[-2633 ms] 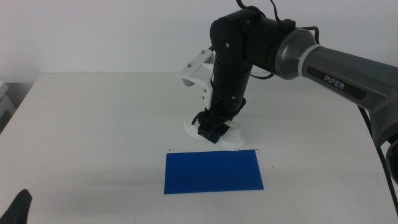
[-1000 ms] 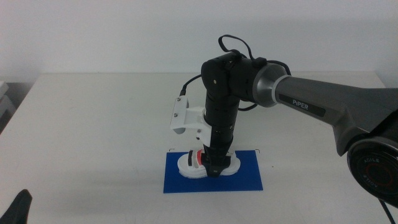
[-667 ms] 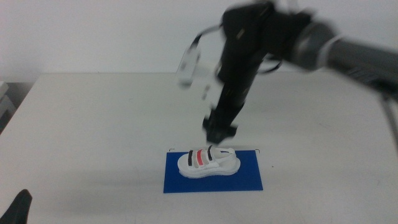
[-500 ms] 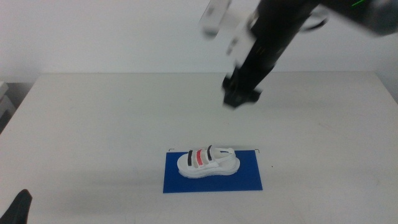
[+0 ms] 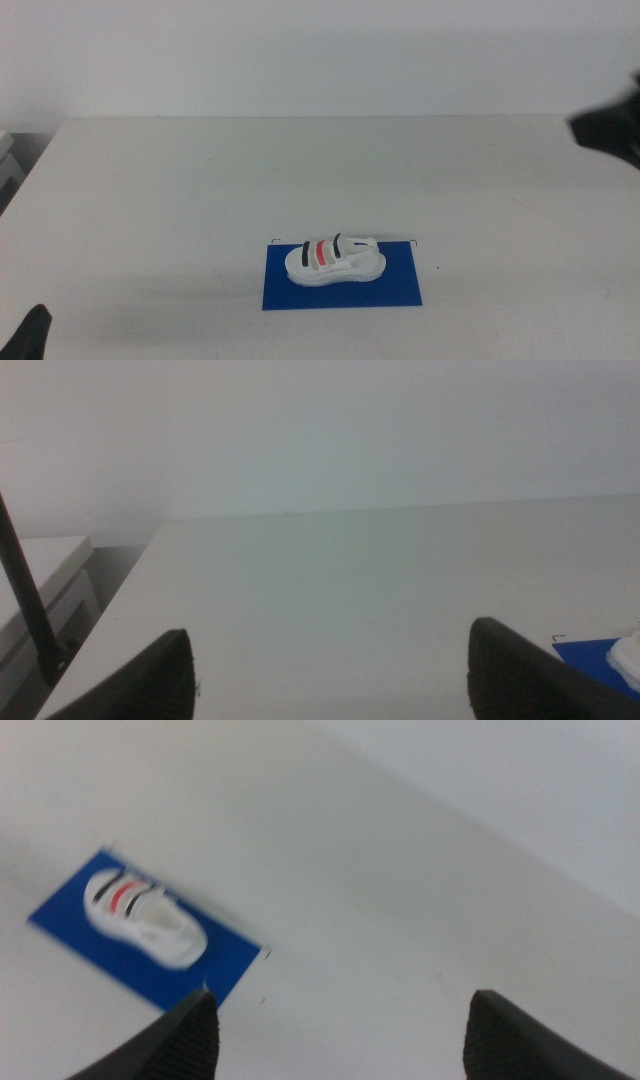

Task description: Use one arm to grab the shoe from the table and place it on the mat.

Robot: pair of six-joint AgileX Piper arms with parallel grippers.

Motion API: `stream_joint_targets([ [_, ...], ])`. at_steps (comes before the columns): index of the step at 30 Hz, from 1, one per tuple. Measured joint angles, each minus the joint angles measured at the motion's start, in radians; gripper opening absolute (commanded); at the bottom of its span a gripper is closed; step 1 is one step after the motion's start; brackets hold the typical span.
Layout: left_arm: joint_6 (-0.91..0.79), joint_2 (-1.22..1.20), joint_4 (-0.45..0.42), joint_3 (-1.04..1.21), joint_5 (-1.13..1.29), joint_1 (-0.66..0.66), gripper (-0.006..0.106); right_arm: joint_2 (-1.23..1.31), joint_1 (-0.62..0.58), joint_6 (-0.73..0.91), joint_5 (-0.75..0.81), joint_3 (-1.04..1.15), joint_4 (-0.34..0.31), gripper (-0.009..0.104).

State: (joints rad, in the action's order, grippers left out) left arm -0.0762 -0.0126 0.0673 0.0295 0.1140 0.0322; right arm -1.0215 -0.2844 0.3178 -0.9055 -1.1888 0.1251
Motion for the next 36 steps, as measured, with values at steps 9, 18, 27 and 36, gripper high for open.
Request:
stream_joint_targets([
  [9, 0.000, 0.000, 0.000, 0.000, 0.000, 0.000, 0.094, 0.514, 0.024, -0.002, 0.349, 0.588, 0.036, 0.062],
  [18, 0.000, 0.000, 0.000, 0.000, 0.000, 0.000, 0.094, 0.953, 0.026, -0.003, 0.601, 0.993, 0.016, 0.062],
  [27, 0.000, 0.000, 0.000, 0.000, 0.001, 0.000, 0.094, 1.032, 0.026, -0.130, 0.662, 1.077, -0.056, 0.062],
  [36, 0.000, 0.000, 0.000, 0.000, 0.000, 0.000, 0.094, 1.032, 0.026, -0.155, 0.677, 1.189, -0.125, 0.062],
])
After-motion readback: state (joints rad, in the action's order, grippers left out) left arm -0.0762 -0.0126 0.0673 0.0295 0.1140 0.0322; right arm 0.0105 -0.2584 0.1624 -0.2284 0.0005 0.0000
